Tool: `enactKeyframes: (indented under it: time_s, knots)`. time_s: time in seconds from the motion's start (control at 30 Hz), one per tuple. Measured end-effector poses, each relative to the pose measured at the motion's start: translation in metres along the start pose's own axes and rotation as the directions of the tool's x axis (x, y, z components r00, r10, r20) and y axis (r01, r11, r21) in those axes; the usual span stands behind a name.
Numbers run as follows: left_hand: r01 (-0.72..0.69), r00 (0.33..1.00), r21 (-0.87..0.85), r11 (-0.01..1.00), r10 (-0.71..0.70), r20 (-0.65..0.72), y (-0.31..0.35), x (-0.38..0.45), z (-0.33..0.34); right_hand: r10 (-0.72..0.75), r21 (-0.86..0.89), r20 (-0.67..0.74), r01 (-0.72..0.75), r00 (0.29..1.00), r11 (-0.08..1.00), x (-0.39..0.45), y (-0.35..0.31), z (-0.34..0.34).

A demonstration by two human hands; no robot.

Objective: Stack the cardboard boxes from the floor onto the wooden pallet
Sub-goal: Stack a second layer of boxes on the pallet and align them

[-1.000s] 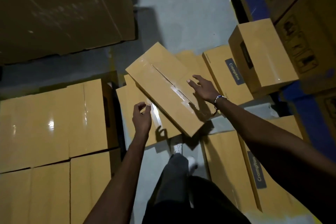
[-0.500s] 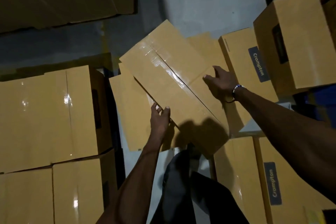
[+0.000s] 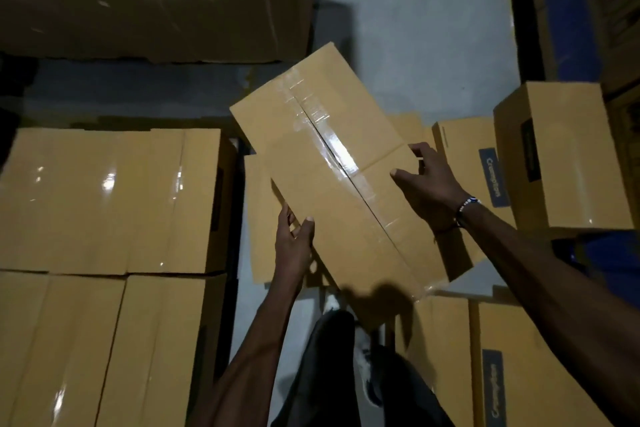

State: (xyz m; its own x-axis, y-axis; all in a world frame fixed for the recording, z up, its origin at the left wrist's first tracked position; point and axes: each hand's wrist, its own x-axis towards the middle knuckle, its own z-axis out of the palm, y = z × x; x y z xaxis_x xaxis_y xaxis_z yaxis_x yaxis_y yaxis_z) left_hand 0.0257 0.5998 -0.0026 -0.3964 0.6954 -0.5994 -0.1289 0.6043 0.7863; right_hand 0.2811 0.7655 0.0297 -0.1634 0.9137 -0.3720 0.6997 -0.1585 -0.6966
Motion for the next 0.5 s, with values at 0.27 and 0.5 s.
enactKeyframes:
  time_s: [0.27,0.5]
  knots:
    - [-0.242,0.946,-0.122,0.963,0.206,-0.249,0.031,-0.143,-0.087,-0.279,0.047,0.198,0.275,0.94,0.96,-0.098,-0.109,-0.013]
    - [-0.362,0.83,-0.198,0.911,0.219,-0.513,0.014,-0.259,-0.166,-0.465,0.195,0.356,0.422,0.811,0.886,-0.193,-0.18,0.028]
